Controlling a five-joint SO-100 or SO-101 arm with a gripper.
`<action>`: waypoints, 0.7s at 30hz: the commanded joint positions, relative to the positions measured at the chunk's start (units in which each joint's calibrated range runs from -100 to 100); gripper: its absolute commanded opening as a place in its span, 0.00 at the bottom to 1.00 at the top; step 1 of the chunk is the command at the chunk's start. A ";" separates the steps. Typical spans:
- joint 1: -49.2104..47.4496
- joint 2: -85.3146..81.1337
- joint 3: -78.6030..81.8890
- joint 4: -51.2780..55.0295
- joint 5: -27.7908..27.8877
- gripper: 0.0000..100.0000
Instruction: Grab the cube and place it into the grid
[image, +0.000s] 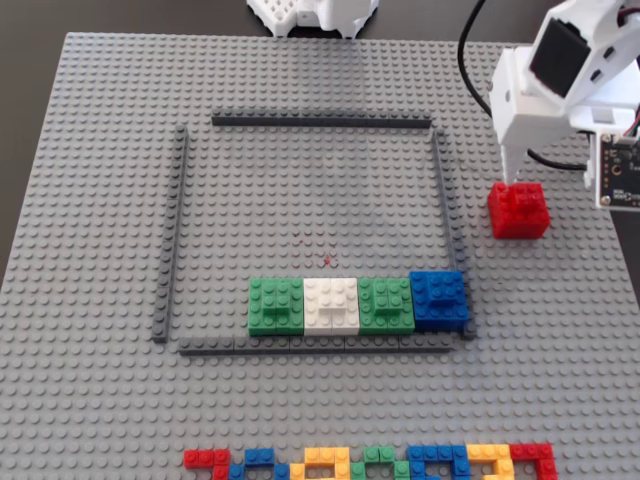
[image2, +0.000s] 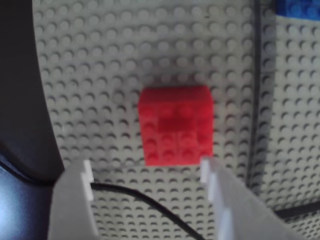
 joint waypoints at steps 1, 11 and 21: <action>0.09 -1.27 -3.70 -0.56 0.49 0.27; -0.50 -0.41 -3.15 -1.69 0.34 0.25; -0.06 -0.06 0.11 -3.40 0.54 0.20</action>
